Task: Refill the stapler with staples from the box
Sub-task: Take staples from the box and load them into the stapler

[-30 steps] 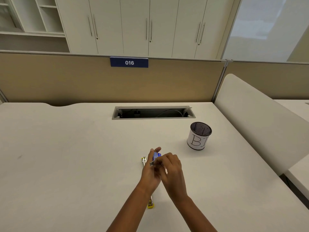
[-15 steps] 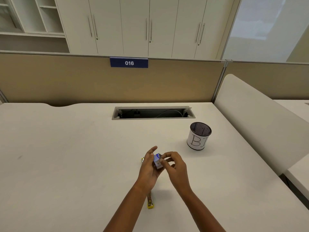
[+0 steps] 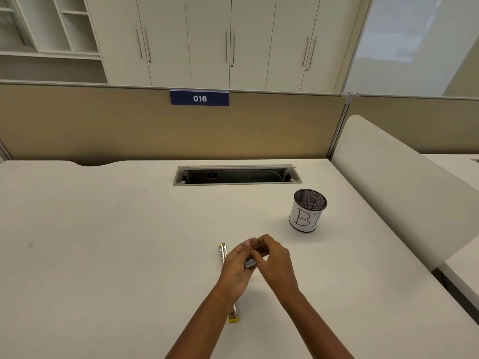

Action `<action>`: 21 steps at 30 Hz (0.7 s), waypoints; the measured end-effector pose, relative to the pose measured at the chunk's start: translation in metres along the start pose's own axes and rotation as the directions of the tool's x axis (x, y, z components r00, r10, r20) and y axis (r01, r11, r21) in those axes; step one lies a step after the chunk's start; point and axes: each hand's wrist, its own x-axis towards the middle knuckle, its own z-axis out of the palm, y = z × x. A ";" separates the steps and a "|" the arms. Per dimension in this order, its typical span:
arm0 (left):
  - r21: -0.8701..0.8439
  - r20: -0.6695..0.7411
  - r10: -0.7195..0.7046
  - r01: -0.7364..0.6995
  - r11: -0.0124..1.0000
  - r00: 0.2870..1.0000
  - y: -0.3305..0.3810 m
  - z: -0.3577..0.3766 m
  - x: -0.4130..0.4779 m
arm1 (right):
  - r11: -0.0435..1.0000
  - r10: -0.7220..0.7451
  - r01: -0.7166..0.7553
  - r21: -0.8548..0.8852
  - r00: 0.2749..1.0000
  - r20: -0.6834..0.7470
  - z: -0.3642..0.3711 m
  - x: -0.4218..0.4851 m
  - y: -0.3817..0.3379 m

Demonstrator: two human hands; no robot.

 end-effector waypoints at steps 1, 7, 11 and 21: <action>-0.023 -0.023 -0.002 0.002 1.000 1.000 0.000 0.001 0.000 | 1.000 0.001 -0.001 0.012 1.000 -0.002 0.000 -0.001 0.000; -0.154 -0.038 -0.020 0.014 0.988 0.999 0.001 0.003 0.005 | 0.999 0.014 -0.012 -0.039 0.999 0.044 0.006 -0.007 0.004; -0.122 -0.024 -0.026 0.023 0.992 0.999 0.000 0.009 0.002 | 0.989 0.019 -0.013 -0.146 0.999 0.038 0.008 -0.007 0.011; 0.096 -0.031 0.065 -0.062 0.993 0.997 0.012 0.007 -0.002 | 0.927 0.222 -0.234 -0.292 0.972 -0.072 -0.023 0.024 0.059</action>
